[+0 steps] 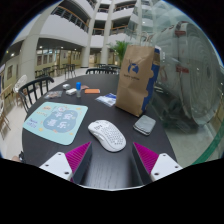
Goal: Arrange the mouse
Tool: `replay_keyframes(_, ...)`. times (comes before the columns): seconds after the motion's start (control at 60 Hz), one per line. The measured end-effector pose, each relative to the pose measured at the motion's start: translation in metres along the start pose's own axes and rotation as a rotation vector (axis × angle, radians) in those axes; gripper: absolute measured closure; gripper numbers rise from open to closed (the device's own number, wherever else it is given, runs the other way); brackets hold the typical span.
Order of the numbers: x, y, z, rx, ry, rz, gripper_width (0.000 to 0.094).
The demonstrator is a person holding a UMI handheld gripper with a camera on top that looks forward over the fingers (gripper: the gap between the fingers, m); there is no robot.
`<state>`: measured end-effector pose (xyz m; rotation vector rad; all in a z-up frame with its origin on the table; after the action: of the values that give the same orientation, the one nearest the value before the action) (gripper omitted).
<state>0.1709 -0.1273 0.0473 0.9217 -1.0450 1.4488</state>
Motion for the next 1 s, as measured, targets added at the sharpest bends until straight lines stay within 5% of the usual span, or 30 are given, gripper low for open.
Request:
replay_keyframes(0.5,0.016,-0.013,-0.099,0.058,0.082,-0.073,0.0117)
replay_keyframes(0.8,0.024,-0.005,-0.123,-0.034,0.075,-0.062,0.0539)
replay_keyframes(1.0,0.091,0.031,-0.078,-0.04,-0.066,-0.143,0.0583)
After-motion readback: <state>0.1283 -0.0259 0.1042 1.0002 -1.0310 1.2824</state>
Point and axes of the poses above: the point between the fingertips, and its own axes, seen from behind it with the camera up: y to the left, x up, z backward, against the way the camera looks, the point moved 8 cm from there along z, backward, against the way the camera looks, and after that the axes turned 14 degrees about -y, right-handed, at the moved point
